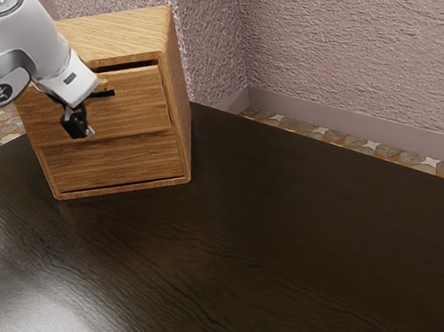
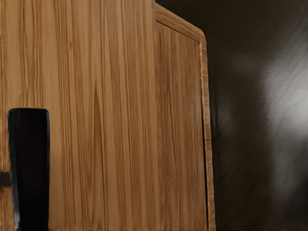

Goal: Pull the drawer handle with one arm to open the drawer

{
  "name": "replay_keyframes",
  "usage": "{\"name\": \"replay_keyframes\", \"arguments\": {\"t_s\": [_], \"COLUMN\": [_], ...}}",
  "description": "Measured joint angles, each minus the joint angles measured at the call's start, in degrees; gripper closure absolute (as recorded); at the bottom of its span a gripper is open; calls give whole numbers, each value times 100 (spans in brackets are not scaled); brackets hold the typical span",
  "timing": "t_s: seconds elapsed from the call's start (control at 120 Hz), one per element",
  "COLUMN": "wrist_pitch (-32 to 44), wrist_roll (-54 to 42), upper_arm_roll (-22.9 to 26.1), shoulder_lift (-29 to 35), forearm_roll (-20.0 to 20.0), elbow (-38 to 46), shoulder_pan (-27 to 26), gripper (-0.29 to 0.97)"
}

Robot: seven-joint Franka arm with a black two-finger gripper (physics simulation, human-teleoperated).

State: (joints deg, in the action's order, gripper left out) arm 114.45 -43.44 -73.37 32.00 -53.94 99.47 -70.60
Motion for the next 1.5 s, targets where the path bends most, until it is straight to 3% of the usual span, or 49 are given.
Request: {"name": "replay_keyframes", "arguments": {"t_s": [0.342,0.542,0.9,1.05,1.125,1.333,1.5], "wrist_pitch": [9,6,9,8,9,27,20], "wrist_roll": [19,42,100,147,171,234,265], "upper_arm_roll": [499,993,1718,2096,2301,2715,3173], "shoulder_lift": [-4,7,22,8,19,63,121], "forearm_roll": [107,167,336,433,477,601,753], "elbow": [381,660,1145,1375,1478,1731,1892], "shoulder_pan": [401,927,1624,1993,2204,2625,3035], "gripper": [-2,4,0,-8,0,1,13]}}
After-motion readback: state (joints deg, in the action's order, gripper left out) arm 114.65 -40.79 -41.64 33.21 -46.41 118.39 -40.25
